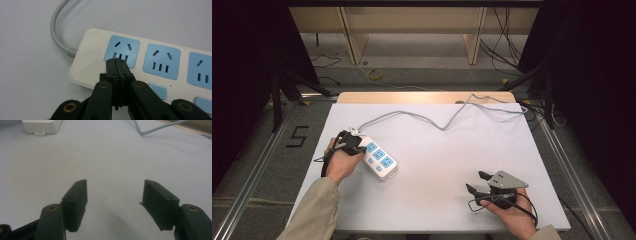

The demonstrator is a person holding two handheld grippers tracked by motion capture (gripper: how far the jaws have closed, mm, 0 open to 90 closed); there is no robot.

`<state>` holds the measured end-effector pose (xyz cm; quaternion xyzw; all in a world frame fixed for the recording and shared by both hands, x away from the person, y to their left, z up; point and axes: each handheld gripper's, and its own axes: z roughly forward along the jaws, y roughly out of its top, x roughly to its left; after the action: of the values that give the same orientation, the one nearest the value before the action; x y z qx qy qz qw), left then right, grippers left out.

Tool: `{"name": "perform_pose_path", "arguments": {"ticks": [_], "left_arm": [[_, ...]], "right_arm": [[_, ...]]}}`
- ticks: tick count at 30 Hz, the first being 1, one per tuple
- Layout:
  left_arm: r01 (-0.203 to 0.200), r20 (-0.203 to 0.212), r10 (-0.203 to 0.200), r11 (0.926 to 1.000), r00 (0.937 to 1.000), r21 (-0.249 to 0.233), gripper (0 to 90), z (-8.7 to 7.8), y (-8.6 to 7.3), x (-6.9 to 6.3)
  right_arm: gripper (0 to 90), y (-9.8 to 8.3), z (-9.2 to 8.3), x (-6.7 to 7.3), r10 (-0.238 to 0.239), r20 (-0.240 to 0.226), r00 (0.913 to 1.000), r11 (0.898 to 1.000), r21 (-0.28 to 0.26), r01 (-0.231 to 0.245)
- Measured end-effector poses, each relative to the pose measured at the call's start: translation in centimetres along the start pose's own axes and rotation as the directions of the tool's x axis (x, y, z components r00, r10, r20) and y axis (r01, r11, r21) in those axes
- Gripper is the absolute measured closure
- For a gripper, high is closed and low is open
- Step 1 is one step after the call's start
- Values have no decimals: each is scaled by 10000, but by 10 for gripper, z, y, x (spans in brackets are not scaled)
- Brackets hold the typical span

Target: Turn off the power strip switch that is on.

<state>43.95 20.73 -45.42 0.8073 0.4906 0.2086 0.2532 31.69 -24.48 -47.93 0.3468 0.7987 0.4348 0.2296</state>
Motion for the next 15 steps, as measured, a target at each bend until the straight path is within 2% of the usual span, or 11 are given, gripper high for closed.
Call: {"name": "perform_pose_path", "arguments": {"ticks": [2, 6, 15], "left_arm": [[128, -9, -128, 9999, 9999, -36, 898, 0, 0, 0], [-49, -82, 49, 10000, 10000, 50, 898, 0, 0, -1], [46, -65, -45, 10000, 10000, 27, 898, 0, 0, -1]], "right_arm": [[376, 0, 0, 0, -3, 3, 10000, 10000, 2, 3], [376, 0, 0, 0, -32, -4, 10000, 10000, 6, 32], [376, 0, 0, 0, -37, 0, 10000, 10000, 14, 37]]}}
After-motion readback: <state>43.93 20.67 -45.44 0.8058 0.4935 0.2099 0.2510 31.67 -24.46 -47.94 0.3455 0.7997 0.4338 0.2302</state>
